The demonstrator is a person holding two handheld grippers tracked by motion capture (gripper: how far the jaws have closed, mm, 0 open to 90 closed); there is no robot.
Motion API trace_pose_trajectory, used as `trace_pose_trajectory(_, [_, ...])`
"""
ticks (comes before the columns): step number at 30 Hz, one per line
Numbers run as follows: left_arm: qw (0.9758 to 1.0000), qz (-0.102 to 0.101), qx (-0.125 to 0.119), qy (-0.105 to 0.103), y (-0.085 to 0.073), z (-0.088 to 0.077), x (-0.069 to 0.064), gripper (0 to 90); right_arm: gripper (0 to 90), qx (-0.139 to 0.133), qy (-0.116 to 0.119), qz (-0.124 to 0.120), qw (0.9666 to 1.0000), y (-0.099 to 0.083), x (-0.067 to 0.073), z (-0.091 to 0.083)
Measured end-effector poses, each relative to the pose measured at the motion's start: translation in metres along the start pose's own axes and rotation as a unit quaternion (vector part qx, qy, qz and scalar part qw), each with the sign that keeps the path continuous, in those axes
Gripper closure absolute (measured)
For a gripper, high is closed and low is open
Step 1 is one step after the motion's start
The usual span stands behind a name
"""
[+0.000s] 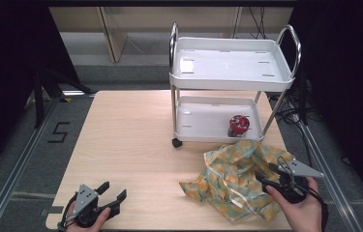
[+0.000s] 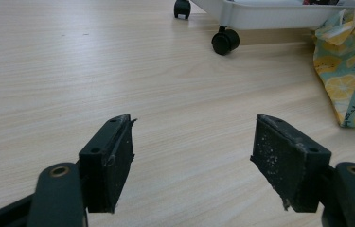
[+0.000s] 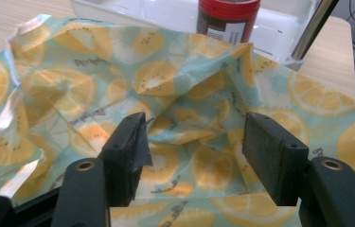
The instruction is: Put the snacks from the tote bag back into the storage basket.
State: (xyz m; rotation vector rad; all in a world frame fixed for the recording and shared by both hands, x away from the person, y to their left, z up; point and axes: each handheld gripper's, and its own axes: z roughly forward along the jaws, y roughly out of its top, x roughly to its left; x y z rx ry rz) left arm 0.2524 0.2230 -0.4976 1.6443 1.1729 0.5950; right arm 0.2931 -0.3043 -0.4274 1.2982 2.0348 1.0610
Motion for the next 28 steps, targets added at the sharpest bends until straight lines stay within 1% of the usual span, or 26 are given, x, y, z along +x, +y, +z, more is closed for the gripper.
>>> trace_pose_trajectory(1, [1.0000, 0.000, 0.000, 0.000, 0.000, 0.000, 0.000, 29.2, 41.5, -0.004, 0.002, -0.001, 1.0000, -0.002, 0.001, -0.001])
trace_pose_trajectory(3, [1.0000, 0.000, 0.000, 0.000, 0.000, 0.000, 0.000, 29.2, 41.1, -0.007, 0.006, -0.014, 0.9999, -0.004, 0.000, -0.001])
trace_pose_trajectory(4, [1.0000, 0.001, 0.001, 0.000, 0.000, 0.000, 0.000, 29.2, 40.9, -0.006, 0.004, -0.003, 1.0000, -0.006, 0.003, -0.001])
trace_pose_trajectory(5, [1.0000, 0.001, 0.004, 0.002, 0.000, -0.001, 0.000, 29.2, 40.9, -0.004, 0.009, -0.012, 0.9999, -0.007, 0.001, -0.002])
trace_pose_trajectory(6, [1.0000, 0.001, 0.004, 0.004, 0.000, -0.002, 0.000, 29.2, 40.9, -0.008, 0.006, -0.005, 0.9999, -0.009, 0.003, -0.001])
trace_pose_trajectory(8, [1.0000, 0.000, 0.003, 0.003, 0.000, -0.002, 0.000, 29.2, 40.8, -0.016, 0.012, -0.017, 0.9997, -0.011, 0.002, -0.001])
trace_pose_trajectory(9, [1.0000, 0.000, 0.003, 0.004, 0.000, -0.002, 0.000, 29.2, 40.6, -0.013, 0.009, 0.000, 0.9999, -0.013, 0.004, -0.002])
trace_pose_trajectory(11, [1.0000, -0.002, 0.002, 0.004, 0.000, -0.002, 0.000, 29.2, 40.3, -0.016, 0.007, -0.001, 0.9998, -0.015, 0.004, -0.003])
trace_pose_trajectory(13, [1.0000, -0.003, 0.002, 0.003, 0.000, -0.002, 0.000, 29.2, 40.1, -0.026, 0.011, -0.014, 0.9995, -0.017, 0.003, -0.002])
trace_pose_trajectory(14, [1.0000, -0.002, 0.001, 0.001, 0.001, -0.002, 0.000, 29.2, 40.1, -0.028, 0.013, -0.005, 0.9995, -0.018, 0.006, -0.003])
trace_pose_trajectory(15, [1.0000, 0.000, 0.001, 0.001, 0.001, -0.002, 0.000, 29.2, 39.9, -0.043, 0.011, -0.024, 0.9987, -0.019, 0.005, -0.003])
trace_pose_trajectory(16, [1.0000, -0.001, 0.001, 0.001, 0.001, -0.002, 0.000, 29.2, 39.4, -0.044, 0.007, -0.032, 0.9985, -0.020, 0.006, -0.003])
trace_pose_trajectory(18, [1.0000, 0.000, 0.002, -0.001, 0.001, -0.002, -0.001, 29.2, 39.1, -0.040, 0.008, -0.027, 0.9988, -0.022, 0.009, -0.003])
trace_pose_trajectory(19, [1.0000, -0.001, 0.002, -0.002, 0.001, -0.002, -0.001, 29.2, 38.7, -0.046, 0.006, -0.027, 0.9985, -0.024, 0.010, -0.003])
trace_pose_trajectory(20, [1.0000, -0.001, 0.002, -0.002, 0.001, -0.002, -0.001, 29.2, 38.4, -0.044, 0.010, -0.019, 0.9988, -0.025, 0.011, -0.003])
trace_pose_trajectory(21, [1.0000, -0.001, 0.002, -0.003, 0.001, -0.002, -0.001, 29.2, 38.2, -0.049, 0.006, -0.032, 0.9982, -0.025, 0.010, -0.003])
trace_pose_trajectory(22, [1.0000, 0.000, 0.003, -0.003, 0.001, -0.002, -0.001, 29.2, 38.1, -0.057, 0.004, -0.034, 0.9978, -0.025, 0.009, -0.003])
trace_pose_trajectory(23, [1.0000, -0.001, 0.003, -0.003, 0.001, -0.001, -0.001, 29.2, 37.9, -0.058, 0.007, -0.029, 0.9979, -0.025, 0.009, -0.004])
trace_pose_trajectory(24, [1.0000, -0.001, 0.003, -0.003, 0.001, -0.001, -0.001, 29.2, 37.8, -0.058, 0.005, -0.021, 0.9981, -0.025, 0.010, -0.005])
trace_pose_trajectory(25, [1.0000, 0.000, 0.003, -0.003, 0.001, -0.001, -0.001, 29.2, 37.8, -0.063, 0.000, -0.030, 0.9976, -0.025, 0.009, -0.006])
trace_pose_trajectory(28, [1.0000, 0.001, 0.005, -0.001, 0.001, -0.001, -0.001, 29.2, 37.5, -0.063, 0.000, -0.032, 0.9975, -0.027, 0.008, -0.005])
